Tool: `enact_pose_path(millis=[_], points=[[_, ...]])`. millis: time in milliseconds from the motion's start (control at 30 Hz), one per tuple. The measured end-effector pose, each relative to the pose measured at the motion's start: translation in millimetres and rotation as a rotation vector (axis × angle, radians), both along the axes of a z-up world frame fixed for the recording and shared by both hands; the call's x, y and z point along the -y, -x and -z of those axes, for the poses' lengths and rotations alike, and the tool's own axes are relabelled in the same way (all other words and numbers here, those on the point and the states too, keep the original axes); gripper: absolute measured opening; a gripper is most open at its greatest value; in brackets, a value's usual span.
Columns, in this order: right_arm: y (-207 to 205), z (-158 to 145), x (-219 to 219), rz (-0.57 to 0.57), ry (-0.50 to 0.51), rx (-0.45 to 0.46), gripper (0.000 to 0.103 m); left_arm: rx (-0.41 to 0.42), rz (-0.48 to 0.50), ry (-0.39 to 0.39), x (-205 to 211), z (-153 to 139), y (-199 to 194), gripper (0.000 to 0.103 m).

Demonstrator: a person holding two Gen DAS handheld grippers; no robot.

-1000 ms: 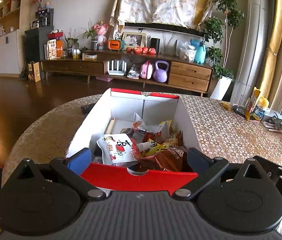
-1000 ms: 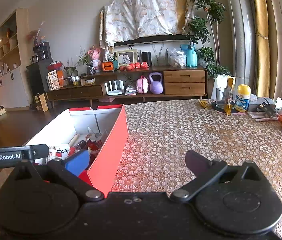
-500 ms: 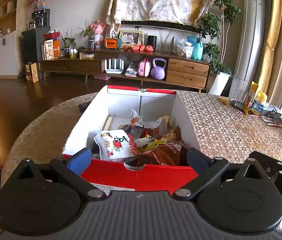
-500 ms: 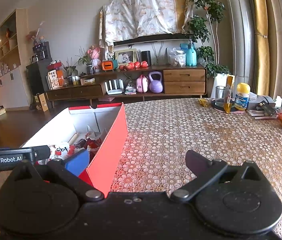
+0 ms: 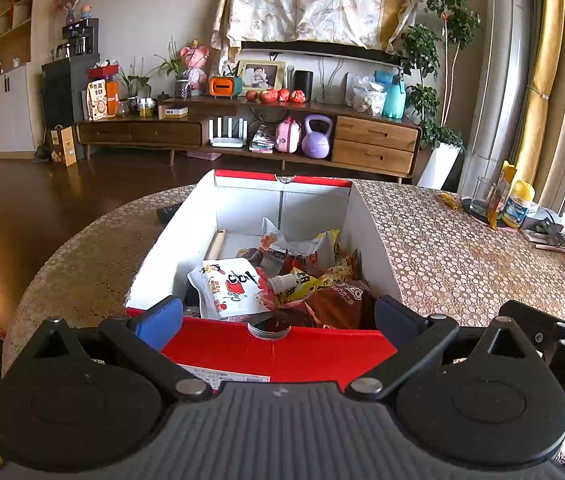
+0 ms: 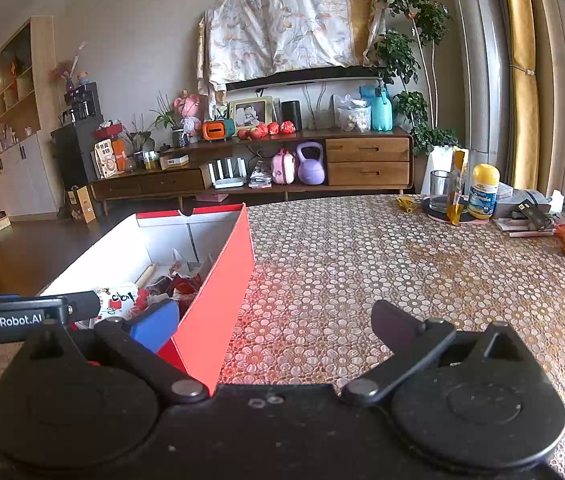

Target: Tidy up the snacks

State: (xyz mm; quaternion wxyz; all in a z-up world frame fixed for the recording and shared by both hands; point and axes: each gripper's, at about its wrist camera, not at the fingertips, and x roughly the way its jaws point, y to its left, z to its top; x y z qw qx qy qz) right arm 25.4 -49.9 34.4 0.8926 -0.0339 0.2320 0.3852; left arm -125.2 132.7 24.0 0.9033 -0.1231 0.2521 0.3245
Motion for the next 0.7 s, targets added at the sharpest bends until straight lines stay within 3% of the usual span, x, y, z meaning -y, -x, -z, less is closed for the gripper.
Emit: enact_pose_path(millis=[700], points=[[-0.2, 0.1, 0.5, 0.001, 0.001, 0.0, 0.103, -0.001, 0.004, -0.003, 0.8, 0.1, 0.2, 0.103]])
